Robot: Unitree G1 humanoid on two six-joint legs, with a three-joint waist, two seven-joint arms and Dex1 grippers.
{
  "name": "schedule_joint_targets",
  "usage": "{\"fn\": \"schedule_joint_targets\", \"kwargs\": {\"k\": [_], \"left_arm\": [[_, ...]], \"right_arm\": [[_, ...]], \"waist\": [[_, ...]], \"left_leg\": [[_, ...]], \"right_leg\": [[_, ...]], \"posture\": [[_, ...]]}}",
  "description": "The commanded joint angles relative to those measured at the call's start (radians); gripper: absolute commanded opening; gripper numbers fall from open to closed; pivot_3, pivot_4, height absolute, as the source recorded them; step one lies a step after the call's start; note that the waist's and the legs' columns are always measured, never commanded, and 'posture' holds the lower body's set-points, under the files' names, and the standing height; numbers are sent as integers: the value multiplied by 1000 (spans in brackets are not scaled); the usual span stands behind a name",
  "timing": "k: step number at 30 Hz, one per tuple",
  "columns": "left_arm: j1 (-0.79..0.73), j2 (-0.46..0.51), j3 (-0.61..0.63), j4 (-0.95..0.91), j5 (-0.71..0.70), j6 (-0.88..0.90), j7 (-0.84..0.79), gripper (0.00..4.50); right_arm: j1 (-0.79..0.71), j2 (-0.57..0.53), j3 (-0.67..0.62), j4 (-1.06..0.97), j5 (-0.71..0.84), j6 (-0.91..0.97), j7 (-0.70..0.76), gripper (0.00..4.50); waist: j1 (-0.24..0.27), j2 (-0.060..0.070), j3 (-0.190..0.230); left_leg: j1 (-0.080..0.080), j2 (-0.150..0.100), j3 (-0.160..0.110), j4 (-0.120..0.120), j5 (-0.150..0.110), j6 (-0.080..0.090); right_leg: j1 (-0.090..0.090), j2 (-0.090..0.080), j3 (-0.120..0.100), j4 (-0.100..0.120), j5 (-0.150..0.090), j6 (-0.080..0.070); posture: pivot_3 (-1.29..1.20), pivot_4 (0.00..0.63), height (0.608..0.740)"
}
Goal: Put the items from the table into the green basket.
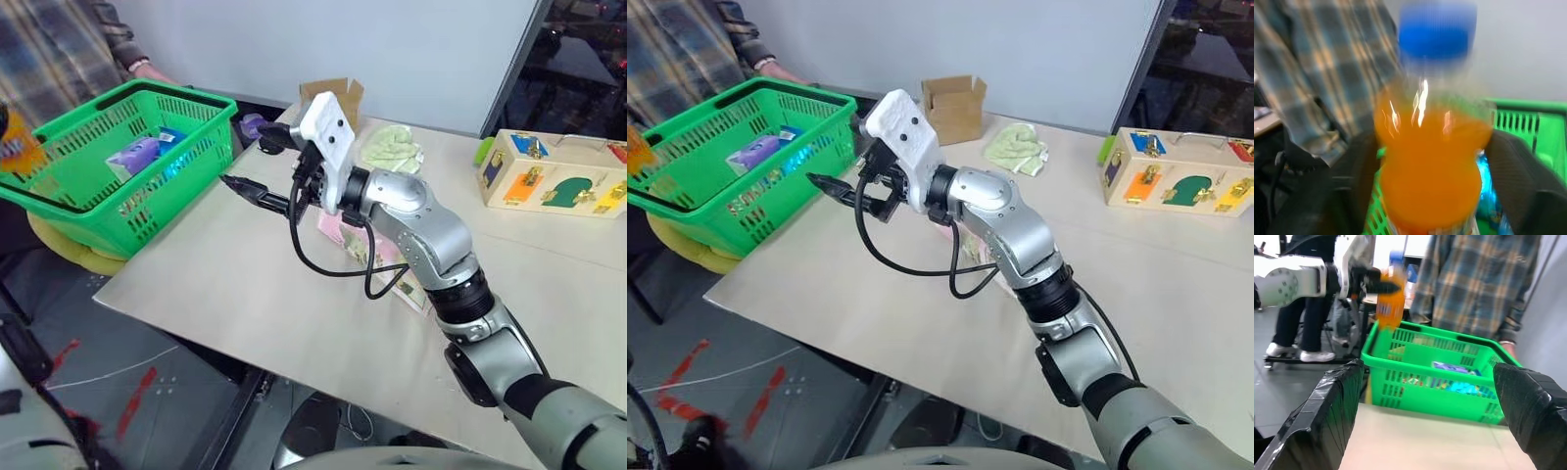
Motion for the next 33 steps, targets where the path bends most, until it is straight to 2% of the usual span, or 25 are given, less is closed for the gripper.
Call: {"fn": "schedule_joint_targets", "kwargs": {"k": [1,4,7,8,10,13,17,19,23,25,28,30,33], "left_arm": [[-57,30,-5,70,27,-70,19,4472],[-56,33,7,86,17,-87,3,4472],[-6,-11,45,-51,-93,-47,-230,4472],[36,-36,52,-150,-142,8,-313,4472],[204,-89,51,-472,-269,205,-419,4472],[467,-151,26,-917,-404,440,-434,4472],[584,-189,-60,-1156,-467,570,-479,4472],[563,-170,-166,-1148,-363,499,-527,4472],[326,-186,-419,-983,-120,290,-651,4472],[202,-235,-511,-874,-22,206,-675,4472],[55,-299,-634,-760,74,181,-772,4472],[-67,-365,-726,-662,114,261,-905,4472],[-160,-407,-860,-551,155,222,-997,4472]], "right_arm": [[-8,-7,-33,-59,6,8,-17,4500],[2,-18,-32,-73,6,15,-23,4500],[26,-50,-48,-100,7,30,-29,4500],[38,-66,-56,-110,11,35,-26,4500],[74,-115,-70,-139,16,42,-10,4500],[144,-200,-88,-193,30,66,21,4500],[221,-298,-125,-261,80,125,63,4500],[252,-334,-158,-297,108,162,65,4500],[366,-459,-206,-415,142,187,107,4500],[422,-511,-234,-476,166,203,118,4500],[500,-570,-279,-564,213,232,126,4500],[560,-598,-311,-633,223,265,88,4500],[616,-614,-337,-711,238,308,36,4500]], "waist": [[-15,0,0],[-51,0,0],[-84,0,0],[-94,1,1],[-108,2,1],[-140,3,2],[-177,2,1],[-197,4,2],[-209,9,5],[-226,10,6],[-254,11,7],[-283,11,7],[-329,11,8]], "left_leg": [[0,0,0,0,0,0],[0,0,-1,0,0,0],[1,0,-1,1,0,0],[1,0,-1,1,0,0],[1,0,-2,3,1,-1],[3,-1,-1,4,1,-1],[5,0,-1,5,2,-1],[6,2,-1,5,2,-1],[15,2,0,3,2,0],[17,2,1,4,1,0],[15,0,2,6,1,0],[16,0,4,7,0,2],[14,0,4,8,0,3]], "right_leg": [[0,0,0,1,0,0],[0,0,0,2,0,0],[0,0,0,5,0,0],[0,0,0,6,0,0],[1,-1,0,8,0,0],[3,-3,2,10,0,-1],[3,-1,3,13,1,-2],[3,2,3,14,0,-3],[10,3,4,14,-1,-4],[13,3,5,12,-2,-4],[13,2,7,11,-2,-3],[13,2,10,11,-2,-3],[13,3,11,11,-4,0]], "posture": [[288,0,740],[276,0,740],[271,0,740],[271,0,740],[275,0,740],[266,0,740],[221,0,740],[185,0,740],[90,0,740],[24,0,740],[-16,0,740],[-111,0,740],[-194,0,740]]}}
